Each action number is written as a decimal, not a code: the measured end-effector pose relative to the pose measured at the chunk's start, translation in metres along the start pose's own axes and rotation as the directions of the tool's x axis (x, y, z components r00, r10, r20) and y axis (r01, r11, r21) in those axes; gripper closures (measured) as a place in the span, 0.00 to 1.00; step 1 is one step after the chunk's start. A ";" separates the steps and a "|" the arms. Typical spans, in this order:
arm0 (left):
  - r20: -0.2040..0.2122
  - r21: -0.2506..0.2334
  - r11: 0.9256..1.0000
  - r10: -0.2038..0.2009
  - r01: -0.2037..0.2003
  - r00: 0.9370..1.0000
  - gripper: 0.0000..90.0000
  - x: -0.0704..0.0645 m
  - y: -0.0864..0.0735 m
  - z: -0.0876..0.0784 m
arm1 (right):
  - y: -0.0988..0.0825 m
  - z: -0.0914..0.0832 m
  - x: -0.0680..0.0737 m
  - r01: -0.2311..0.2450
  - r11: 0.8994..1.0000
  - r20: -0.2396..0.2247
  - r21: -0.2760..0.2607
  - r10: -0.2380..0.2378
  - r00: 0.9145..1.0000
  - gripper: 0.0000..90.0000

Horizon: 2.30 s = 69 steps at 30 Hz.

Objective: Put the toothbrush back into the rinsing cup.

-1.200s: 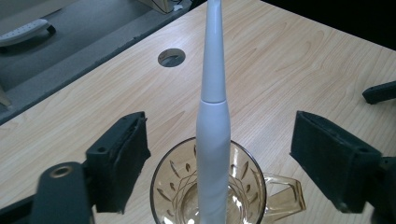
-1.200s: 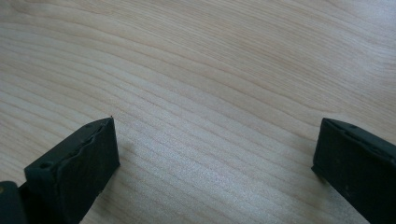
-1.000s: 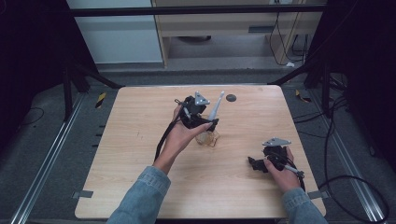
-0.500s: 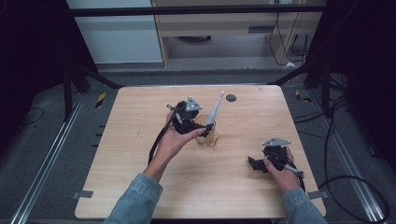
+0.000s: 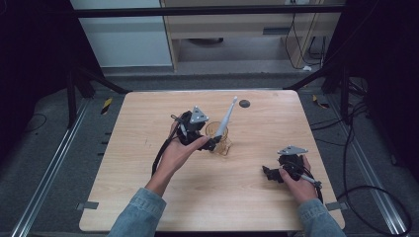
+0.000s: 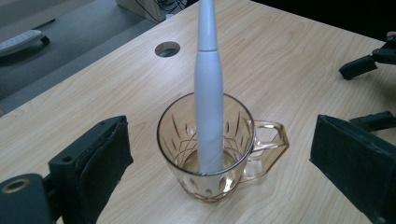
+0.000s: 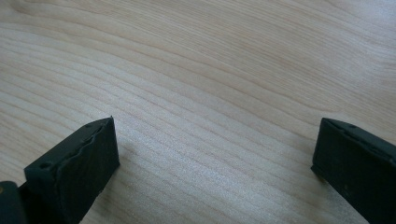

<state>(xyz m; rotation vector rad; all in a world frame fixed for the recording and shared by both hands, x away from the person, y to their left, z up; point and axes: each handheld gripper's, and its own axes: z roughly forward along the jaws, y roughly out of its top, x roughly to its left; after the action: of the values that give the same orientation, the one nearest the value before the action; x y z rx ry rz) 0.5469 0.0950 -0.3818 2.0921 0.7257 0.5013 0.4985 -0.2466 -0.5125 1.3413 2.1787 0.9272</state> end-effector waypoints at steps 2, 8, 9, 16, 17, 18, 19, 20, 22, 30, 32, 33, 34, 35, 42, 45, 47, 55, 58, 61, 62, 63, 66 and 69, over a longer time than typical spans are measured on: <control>-0.006 -0.001 1.000 -0.009 0.009 1.000 0.05 0.003 -0.005 -0.002 | 0.000 0.000 0.000 0.002 1.000 0.001 0.000 -0.002 1.000 0.01; -0.013 0.007 1.000 -0.026 0.026 1.000 0.05 0.011 -0.022 -0.006 | 0.000 0.000 0.000 0.002 1.000 0.001 -0.001 -0.002 1.000 0.01; -0.017 0.005 1.000 -0.030 0.031 0.999 0.06 0.012 -0.025 -0.007 | 0.000 0.000 0.000 0.002 1.000 0.001 -0.001 -0.002 1.000 0.01; -0.026 0.029 0.999 -0.041 0.042 0.999 0.06 0.020 -0.042 -0.009 | 0.000 0.000 0.000 0.000 1.000 0.000 0.000 0.000 1.000 0.01; -0.028 0.033 0.999 -0.042 0.043 0.999 0.06 0.021 -0.044 -0.010 | 0.000 0.000 0.000 0.000 1.000 0.000 0.000 0.000 1.000 0.01; -0.034 0.034 0.998 -0.043 0.044 0.999 0.06 0.022 -0.046 -0.010 | 0.000 0.000 0.000 0.000 1.000 0.000 0.000 0.000 1.000 0.01; -0.037 0.039 0.998 -0.043 0.044 0.998 0.06 0.023 -0.048 -0.011 | 0.000 0.000 0.000 0.000 1.000 0.000 0.000 0.000 1.000 0.01; -0.042 0.046 0.998 -0.041 0.043 0.998 0.06 0.024 -0.050 -0.011 | 0.000 0.000 0.000 -0.001 1.000 0.000 0.000 0.001 1.000 0.01; -0.051 0.056 0.997 -0.043 0.046 0.998 0.06 0.027 -0.055 -0.010 | 0.000 0.000 0.000 0.002 1.000 0.001 -0.001 -0.002 1.000 0.01; -0.063 0.087 0.991 -0.092 0.097 0.994 0.07 0.040 -0.075 -0.008 | 0.000 0.000 0.000 -0.001 1.000 0.000 0.000 0.001 1.000 0.01; -0.068 0.096 0.989 -0.102 0.108 0.993 0.07 0.044 -0.079 -0.009 | 0.000 0.000 0.000 -0.001 1.000 0.000 0.000 0.001 1.000 0.01; -0.074 0.099 0.989 -0.103 0.110 0.992 0.07 0.046 -0.081 -0.009 | 0.000 0.000 0.000 0.000 1.000 0.000 0.000 0.000 1.000 0.01; -0.081 0.103 0.988 -0.109 0.118 0.991 0.07 0.049 -0.083 -0.009 | 0.000 0.000 0.000 0.000 1.000 0.000 0.000 0.000 1.000 0.01; -0.084 0.106 0.987 -0.116 0.124 0.990 0.07 0.051 -0.086 -0.009 | 0.000 0.000 0.000 0.002 1.000 0.001 -0.001 -0.002 1.000 0.01; -0.128 0.131 0.975 -0.164 0.181 0.978 0.07 0.070 -0.107 -0.013 | 0.000 0.000 0.000 0.000 1.000 0.000 0.000 0.000 1.000 0.01; -0.158 0.137 0.970 -0.180 0.202 0.971 0.07 0.078 -0.116 -0.017 | 0.000 0.000 0.000 0.002 1.000 0.001 -0.001 -0.002 1.000 0.01; -0.166 0.130 0.965 -0.205 0.227 0.965 0.08 0.084 -0.123 -0.022 | 0.000 0.000 0.000 -0.001 1.000 0.000 0.000 0.001 1.000 0.01; -0.227 0.181 0.952 -0.203 0.246 0.952 0.07 0.101 -0.141 -0.031 | 0.000 0.000 0.000 0.001 1.000 0.002 -0.001 -0.001 1.000 0.01; -0.231 0.194 0.946 -0.211 0.258 0.950 0.07 0.104 -0.146 -0.031 | 0.000 0.000 0.000 0.000 1.000 0.000 0.000 0.000 1.000 0.01; -0.241 0.206 0.944 -0.204 0.256 0.949 0.07 0.104 -0.148 -0.031 | 0.000 0.000 0.000 0.000 1.000 0.001 0.000 0.000 1.000 0.01; -0.240 0.205 0.944 -0.207 0.258 0.948 0.07 0.104 -0.148 -0.031 | 0.000 0.000 0.000 0.000 1.000 0.000 0.000 0.000 1.000 0.01; -0.243 0.207 0.943 -0.208 0.260 0.948 0.07 0.104 -0.149 -0.031 | 0.000 0.000 0.000 0.000 1.000 0.000 0.000 0.000 1.000 0.01; -0.250 0.213 0.941 -0.209 0.264 0.946 0.07 0.105 -0.152 -0.030 | 0.000 0.000 0.000 0.000 1.000 0.000 0.000 0.000 1.000 0.01; -0.257 0.219 0.937 -0.214 0.272 0.943 0.07 0.106 -0.155 -0.028 | 0.000 0.000 0.000 0.000 1.000 0.000 0.000 0.000 1.000 0.01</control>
<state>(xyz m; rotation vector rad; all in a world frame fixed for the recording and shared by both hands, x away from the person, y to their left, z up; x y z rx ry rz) 0.5615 0.2548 -0.4837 2.1549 1.2252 0.5384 0.4985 -0.2465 -0.5125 1.3413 2.1786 0.9276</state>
